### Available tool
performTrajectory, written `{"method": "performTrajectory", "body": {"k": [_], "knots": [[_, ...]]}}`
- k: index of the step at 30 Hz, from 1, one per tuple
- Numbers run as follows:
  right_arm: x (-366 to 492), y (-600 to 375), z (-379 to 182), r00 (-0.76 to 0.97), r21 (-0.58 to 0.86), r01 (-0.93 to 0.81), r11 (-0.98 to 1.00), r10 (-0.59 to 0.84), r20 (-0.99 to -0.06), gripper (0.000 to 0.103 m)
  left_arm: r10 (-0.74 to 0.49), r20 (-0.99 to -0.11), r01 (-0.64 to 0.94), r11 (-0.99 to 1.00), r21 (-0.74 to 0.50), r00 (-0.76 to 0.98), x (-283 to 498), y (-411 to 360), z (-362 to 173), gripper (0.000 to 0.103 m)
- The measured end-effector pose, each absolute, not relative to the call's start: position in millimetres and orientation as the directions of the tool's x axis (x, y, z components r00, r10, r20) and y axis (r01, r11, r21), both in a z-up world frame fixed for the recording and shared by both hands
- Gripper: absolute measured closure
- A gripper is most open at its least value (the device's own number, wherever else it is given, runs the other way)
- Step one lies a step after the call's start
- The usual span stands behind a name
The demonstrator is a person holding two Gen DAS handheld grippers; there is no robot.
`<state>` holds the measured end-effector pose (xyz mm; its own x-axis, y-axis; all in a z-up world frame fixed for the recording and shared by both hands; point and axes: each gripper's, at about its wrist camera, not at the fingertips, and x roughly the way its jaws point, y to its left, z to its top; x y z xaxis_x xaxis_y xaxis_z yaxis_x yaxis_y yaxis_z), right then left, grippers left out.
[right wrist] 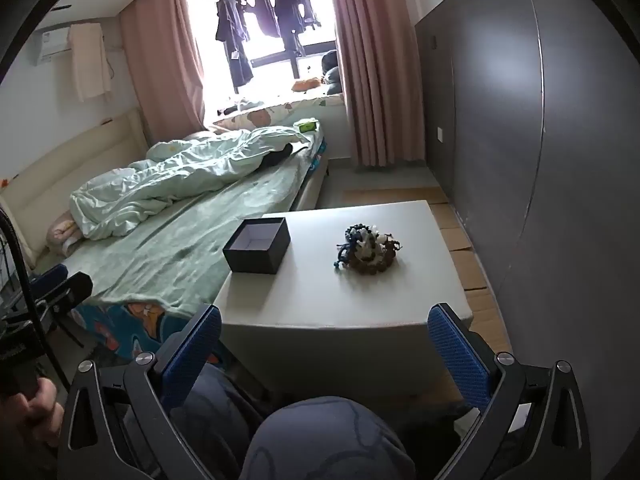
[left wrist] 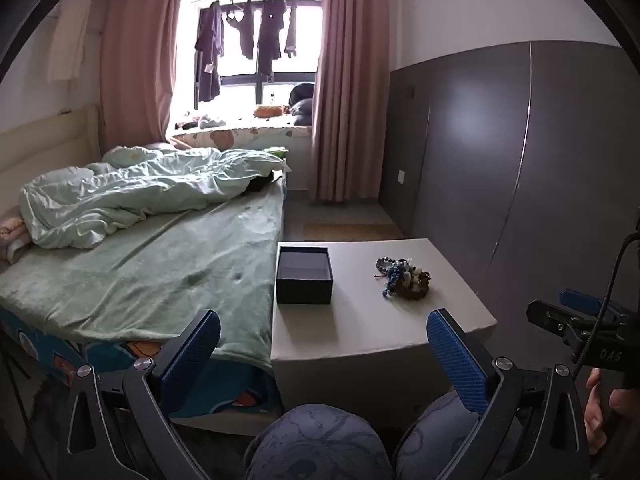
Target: Organize jewelry
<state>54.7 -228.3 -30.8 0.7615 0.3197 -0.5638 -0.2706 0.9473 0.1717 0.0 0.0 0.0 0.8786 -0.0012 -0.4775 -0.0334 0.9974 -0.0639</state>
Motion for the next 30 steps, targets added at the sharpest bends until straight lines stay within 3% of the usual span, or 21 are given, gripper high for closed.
{"method": "performTrajectory", "body": {"k": [30], "knots": [[42, -233, -26, 0.776, 0.175, -0.271, 0.947, 0.322, -0.542, 0.0, -0.024, -0.475, -0.019, 0.996, -0.084, 0.88, -5, 0, 2, 0.0]]}}
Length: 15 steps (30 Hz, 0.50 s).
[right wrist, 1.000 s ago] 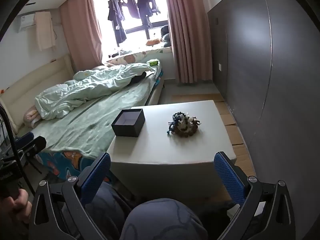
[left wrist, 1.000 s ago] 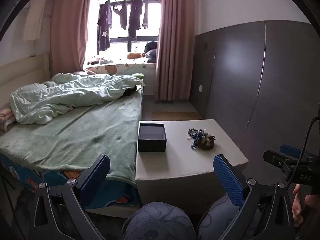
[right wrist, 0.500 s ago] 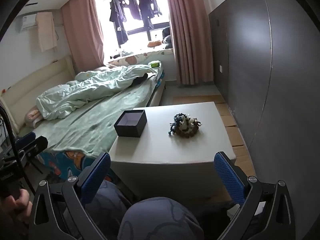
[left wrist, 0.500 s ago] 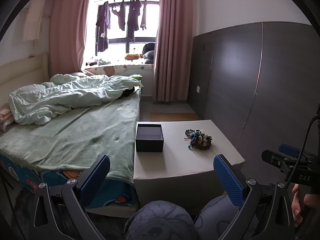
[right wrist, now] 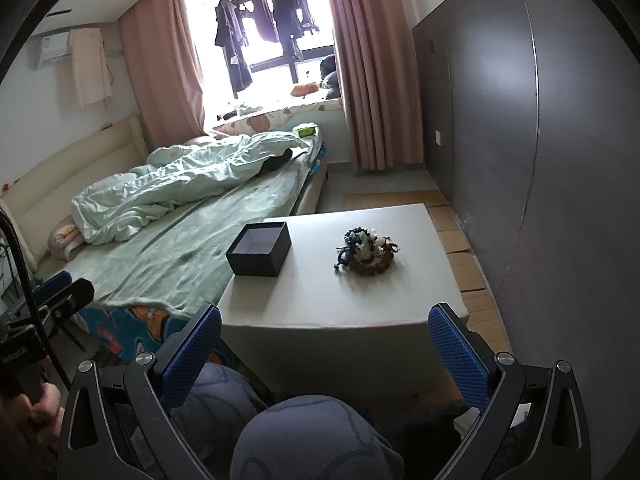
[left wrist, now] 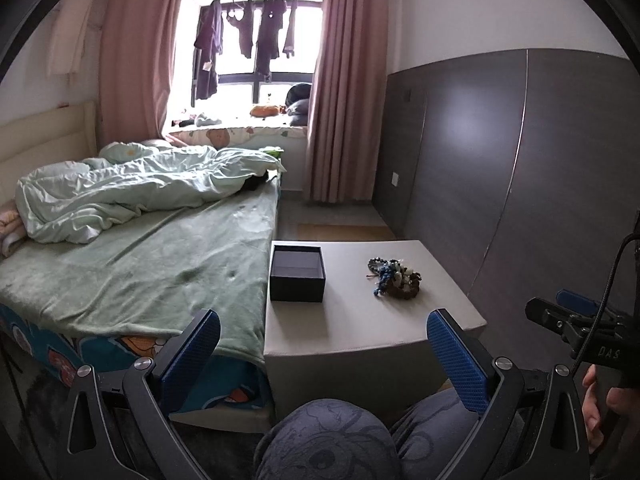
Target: Organize jewelry
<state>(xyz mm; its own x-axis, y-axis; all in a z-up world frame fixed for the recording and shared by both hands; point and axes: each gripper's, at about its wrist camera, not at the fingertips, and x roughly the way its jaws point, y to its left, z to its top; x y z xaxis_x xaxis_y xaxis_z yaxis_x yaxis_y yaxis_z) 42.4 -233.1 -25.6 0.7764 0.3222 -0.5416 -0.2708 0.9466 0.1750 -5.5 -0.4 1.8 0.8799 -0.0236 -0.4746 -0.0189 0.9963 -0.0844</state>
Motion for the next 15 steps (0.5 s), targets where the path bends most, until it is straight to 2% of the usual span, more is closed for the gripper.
{"method": "performTrajectory", "body": {"k": [15], "knots": [[40.3, -235.7, -23.7, 0.781, 0.167, -0.264, 0.95, 0.312, -0.541, 0.0, -0.039, -0.471, -0.005, 0.996, -0.092, 0.881, -6.8, -3.7, 1.6, 0.0]]}}
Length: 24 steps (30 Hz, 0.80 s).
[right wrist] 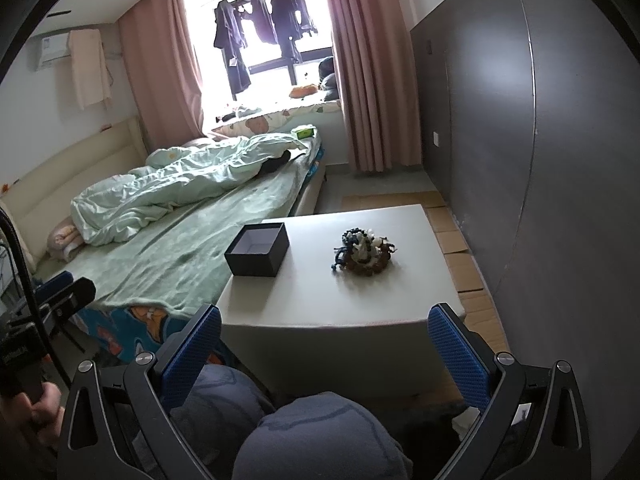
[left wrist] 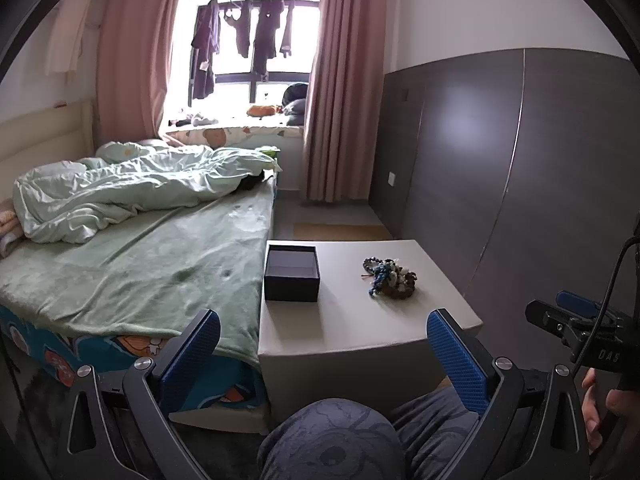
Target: Organize jewelry
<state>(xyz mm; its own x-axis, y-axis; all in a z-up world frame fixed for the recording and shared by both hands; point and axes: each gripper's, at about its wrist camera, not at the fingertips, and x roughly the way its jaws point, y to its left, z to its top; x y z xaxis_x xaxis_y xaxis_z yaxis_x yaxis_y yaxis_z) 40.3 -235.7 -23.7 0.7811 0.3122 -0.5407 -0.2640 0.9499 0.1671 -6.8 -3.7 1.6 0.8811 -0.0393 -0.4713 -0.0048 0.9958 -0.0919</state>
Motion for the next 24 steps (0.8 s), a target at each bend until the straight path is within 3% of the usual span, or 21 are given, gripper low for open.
{"method": "performTrajectory", "body": {"k": [24], "knots": [[44, -233, -18, 0.781, 0.169, -0.284, 0.944, 0.33, -0.531, 0.0, -0.049, -0.468, 0.0, 0.995, -0.104, 0.882, 5, 0, 2, 0.0]]}}
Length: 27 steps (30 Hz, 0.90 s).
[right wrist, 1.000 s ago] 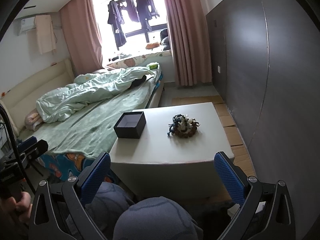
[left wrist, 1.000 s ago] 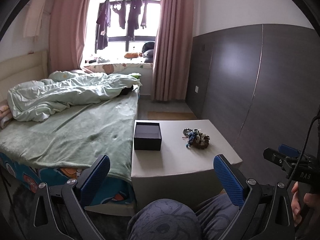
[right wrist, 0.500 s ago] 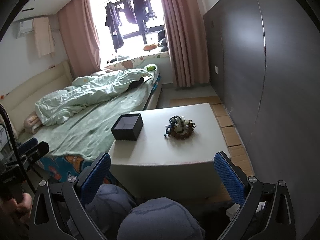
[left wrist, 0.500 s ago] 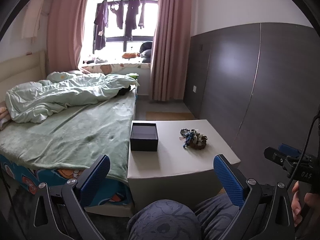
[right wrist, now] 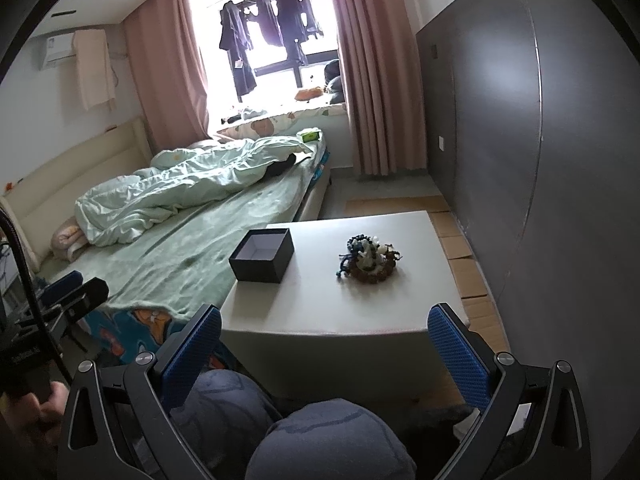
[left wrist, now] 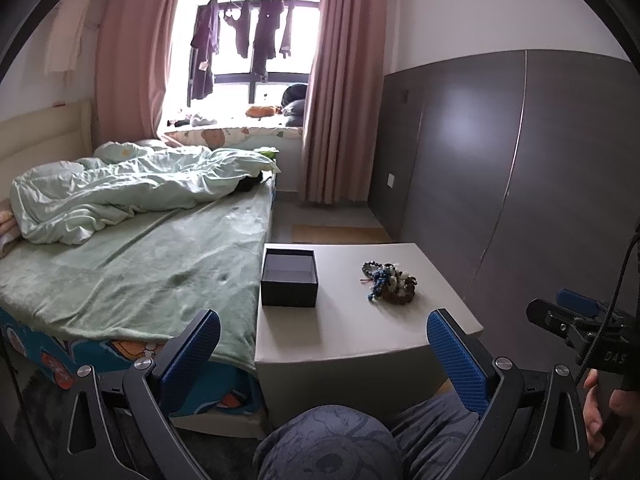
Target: Organize jewelry
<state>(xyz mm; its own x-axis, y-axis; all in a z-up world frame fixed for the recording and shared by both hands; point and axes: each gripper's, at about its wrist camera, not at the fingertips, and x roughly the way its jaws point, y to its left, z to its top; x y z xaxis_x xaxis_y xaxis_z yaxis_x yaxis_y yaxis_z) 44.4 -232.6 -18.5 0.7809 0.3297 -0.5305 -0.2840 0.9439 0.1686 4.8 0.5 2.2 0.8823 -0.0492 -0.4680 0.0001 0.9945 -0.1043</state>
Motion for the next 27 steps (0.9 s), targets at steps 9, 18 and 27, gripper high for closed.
{"method": "performTrajectory", "body": {"k": [9, 18, 27], "knots": [[65, -237, -25, 0.774, 0.185, -0.261, 0.947, 0.32, -0.546, 0.0, -0.107, -0.505, 0.051, 0.991, -0.124, 0.857, 36, -4, -8, 0.0], [108, -240, -34, 0.754, 0.185, -0.244, 0.952, 0.306, -0.58, 0.0, -0.158, -0.534, 0.114, 0.987, -0.115, 0.831, 84, -11, -18, 0.0], [162, -244, -59, 0.713, 0.203, -0.215, 0.955, 0.295, -0.636, 0.004, -0.252, -0.541, 0.212, 0.968, -0.137, 0.802, 143, -25, -30, 0.0]]}}
